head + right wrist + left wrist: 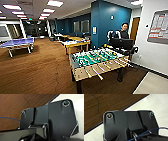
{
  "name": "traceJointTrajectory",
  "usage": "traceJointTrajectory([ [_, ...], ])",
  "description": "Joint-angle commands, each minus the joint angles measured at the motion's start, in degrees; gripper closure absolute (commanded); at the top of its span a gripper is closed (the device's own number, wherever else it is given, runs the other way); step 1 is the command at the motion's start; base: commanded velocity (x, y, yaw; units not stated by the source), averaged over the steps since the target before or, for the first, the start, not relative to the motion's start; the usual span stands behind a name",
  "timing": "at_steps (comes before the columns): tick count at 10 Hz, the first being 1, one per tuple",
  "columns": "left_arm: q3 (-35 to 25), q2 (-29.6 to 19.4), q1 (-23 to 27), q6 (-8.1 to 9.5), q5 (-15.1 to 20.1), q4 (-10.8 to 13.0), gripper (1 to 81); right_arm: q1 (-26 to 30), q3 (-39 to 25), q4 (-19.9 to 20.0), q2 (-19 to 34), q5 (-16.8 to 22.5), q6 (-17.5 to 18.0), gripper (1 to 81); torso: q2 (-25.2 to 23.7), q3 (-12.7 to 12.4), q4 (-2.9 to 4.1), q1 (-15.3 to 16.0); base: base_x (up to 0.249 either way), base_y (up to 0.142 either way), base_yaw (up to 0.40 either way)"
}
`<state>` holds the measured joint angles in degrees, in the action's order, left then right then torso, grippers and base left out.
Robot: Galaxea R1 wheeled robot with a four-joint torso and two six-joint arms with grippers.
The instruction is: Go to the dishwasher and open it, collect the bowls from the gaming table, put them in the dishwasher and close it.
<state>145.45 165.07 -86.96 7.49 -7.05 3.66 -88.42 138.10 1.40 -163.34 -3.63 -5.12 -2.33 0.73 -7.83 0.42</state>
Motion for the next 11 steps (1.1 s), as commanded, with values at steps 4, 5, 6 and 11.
traceJointTrajectory([
  [4, -0.1, -0.8, 3.0, -0.19, 2.6, 0.1, 1.0, 3.0, -0.6, -0.5, 0.1, 2.8, -0.3, 1.0, 0.0, 0.0, 0.0, 0.0, 0.0, 0.0, 0.234],
  [5, -0.1, -0.8, 3.0, -0.19, 2.6, 0.0, 1.0, 3.1, -0.9, -0.5, 0.1, 2.8, -0.3, 1.0, 0.0, 0.0, 0.0, 0.0, 0.0, 0.0, 0.234],
  [6, -0.1, -0.8, 3.0, -0.11, 2.6, 0.0, 1.0, 3.1, -0.9, -0.5, 0.1, 2.8, -0.3, 1.0, 0.0, 0.0, 0.0, 0.0, 0.0, 0.0, 0.235],
  [11, -0.1, -0.8, 3.0, -0.1, 2.6, 0.0, 1.0, 3.4, -0.8, -0.5, 0.0, 2.9, -0.4, 1.0, 0.0, 0.0, 0.0, 0.0, 0.0, 0.0, 0.236],
])
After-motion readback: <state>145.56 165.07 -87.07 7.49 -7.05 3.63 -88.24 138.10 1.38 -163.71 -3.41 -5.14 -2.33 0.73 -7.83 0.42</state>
